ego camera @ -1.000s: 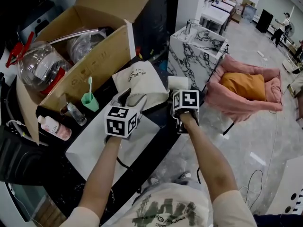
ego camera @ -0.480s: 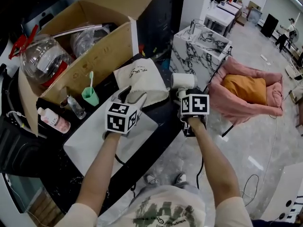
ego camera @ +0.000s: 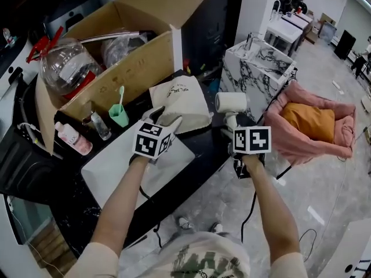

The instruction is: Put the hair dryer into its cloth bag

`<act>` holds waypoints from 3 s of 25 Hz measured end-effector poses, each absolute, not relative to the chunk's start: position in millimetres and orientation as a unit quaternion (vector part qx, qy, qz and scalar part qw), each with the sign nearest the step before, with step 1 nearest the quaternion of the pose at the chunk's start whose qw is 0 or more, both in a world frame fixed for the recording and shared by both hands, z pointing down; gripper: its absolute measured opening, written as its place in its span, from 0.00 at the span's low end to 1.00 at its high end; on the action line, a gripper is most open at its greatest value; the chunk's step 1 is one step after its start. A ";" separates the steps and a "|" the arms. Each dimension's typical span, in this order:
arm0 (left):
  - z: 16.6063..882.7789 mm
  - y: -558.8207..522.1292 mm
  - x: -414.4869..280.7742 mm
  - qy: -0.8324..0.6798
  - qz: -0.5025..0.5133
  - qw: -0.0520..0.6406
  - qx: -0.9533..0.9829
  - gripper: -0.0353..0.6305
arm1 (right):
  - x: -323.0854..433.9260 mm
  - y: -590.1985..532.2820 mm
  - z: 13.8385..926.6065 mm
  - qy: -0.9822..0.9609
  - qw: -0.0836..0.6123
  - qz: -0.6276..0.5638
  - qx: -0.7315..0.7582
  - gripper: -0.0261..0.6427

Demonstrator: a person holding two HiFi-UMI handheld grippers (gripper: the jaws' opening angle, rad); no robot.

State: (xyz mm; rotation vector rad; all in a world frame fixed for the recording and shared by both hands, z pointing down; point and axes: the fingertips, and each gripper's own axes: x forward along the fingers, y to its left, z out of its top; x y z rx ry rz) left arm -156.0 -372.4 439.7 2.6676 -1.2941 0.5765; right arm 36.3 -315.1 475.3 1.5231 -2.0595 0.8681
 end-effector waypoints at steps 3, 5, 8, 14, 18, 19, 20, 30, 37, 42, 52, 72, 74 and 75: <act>445.4 -377.1 -157.7 -0.428 0.214 0.051 0.876 0.48 | 32.9 -310.7 470.1 -0.759 0.218 0.302 0.534 0.42; 451.6 -379.2 -159.1 -0.422 0.233 0.042 0.875 0.48 | 30.6 -307.3 469.0 -0.767 0.222 0.295 0.525 0.42; 458.0 -383.7 -163.2 -0.416 0.257 0.026 0.872 0.48 | 26.0 -303.5 467.4 -0.780 0.223 0.285 0.510 0.42; 468.5 -388.7 -164.9 -0.421 0.285 0.014 0.861 0.39 | 19.3 -295.9 470.4 -0.798 0.226 0.271 0.488 0.42; 471.8 -389.1 -167.1 -0.430 0.300 0.001 0.852 0.28 | 17.5 -289.4 475.1 -0.805 0.224 0.272 0.477 0.42; 471.5 -388.9 -167.4 -0.432 0.304 -0.002 0.849 0.23 | 17.4 -287.6 476.0 -0.807 0.225 0.272 0.474 0.42; 470.6 -388.5 -166.7 -0.433 0.307 -0.003 0.848 0.21 | 17.8 -285.6 476.8 -0.808 0.226 0.272 0.471 0.42; 448.2 -384.5 -144.3 -0.441 0.289 0.025 0.849 0.13 | 21.9 -272.8 474.2 -0.821 0.226 0.262 0.454 0.42; 430.5 -387.1 -130.4 -0.455 0.278 0.050 0.845 0.11 | 25.9 -264.1 471.2 -0.828 0.221 0.262 0.444 0.42; 420.8 -388.7 -120.1 -0.457 0.276 0.057 0.844 0.11 | 25.6 -254.5 473.9 -0.833 0.225 0.264 0.432 0.42; 407.0 -387.4 -108.4 -0.461 0.266 0.066 0.844 0.11 | 13.5 -229.7 488.5 -0.847 0.248 0.273 0.384 0.42; 407.0 -358.3 -106.4 -0.440 0.276 0.038 0.854 0.11 | -37.3 -222.4 507.1 -0.856 0.271 0.334 0.287 0.43; 409.0 -355.8 -105.8 -0.435 0.281 0.032 0.855 0.11 | -38.8 -225.4 507.6 -0.855 0.270 0.337 0.288 0.43; 410.1 -354.7 -105.3 -0.432 0.283 0.029 0.856 0.11 | -39.2 -227.1 507.7 -0.855 0.270 0.336 0.290 0.43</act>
